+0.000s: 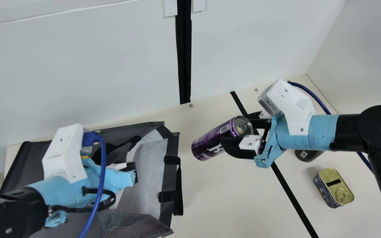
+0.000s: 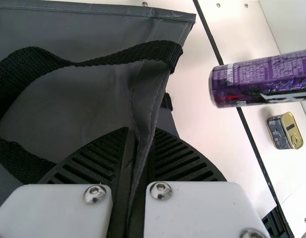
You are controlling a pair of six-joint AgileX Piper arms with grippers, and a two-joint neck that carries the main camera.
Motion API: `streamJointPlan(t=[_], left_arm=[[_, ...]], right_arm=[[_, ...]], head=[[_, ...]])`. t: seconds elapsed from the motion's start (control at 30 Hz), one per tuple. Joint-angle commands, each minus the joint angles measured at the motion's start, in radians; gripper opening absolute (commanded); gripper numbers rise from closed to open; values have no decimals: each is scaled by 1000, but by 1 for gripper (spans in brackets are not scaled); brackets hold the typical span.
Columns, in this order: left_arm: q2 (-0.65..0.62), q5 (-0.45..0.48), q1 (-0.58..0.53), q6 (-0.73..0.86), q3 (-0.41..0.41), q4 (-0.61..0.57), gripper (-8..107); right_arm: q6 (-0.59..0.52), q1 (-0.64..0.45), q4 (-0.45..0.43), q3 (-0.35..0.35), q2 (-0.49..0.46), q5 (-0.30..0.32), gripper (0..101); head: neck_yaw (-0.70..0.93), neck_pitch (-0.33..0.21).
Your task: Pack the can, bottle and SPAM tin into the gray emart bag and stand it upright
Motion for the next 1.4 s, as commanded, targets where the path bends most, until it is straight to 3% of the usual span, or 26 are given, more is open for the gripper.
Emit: streamJointPlan(t=[0.0,0.57,1.37], left_arm=[[0,0,0,0,0,0,-8],[0,0,0,0,0,0,-8],[0,0,0,0,0,0,-8]], right_arm=[[-1,12,27,6,-4,1,0],[-8,136,165,68,-27,1,0],[-88,245,240,137,30,-17,0]], head=[[-1,-23],[-1,-23],[-1,-23]])
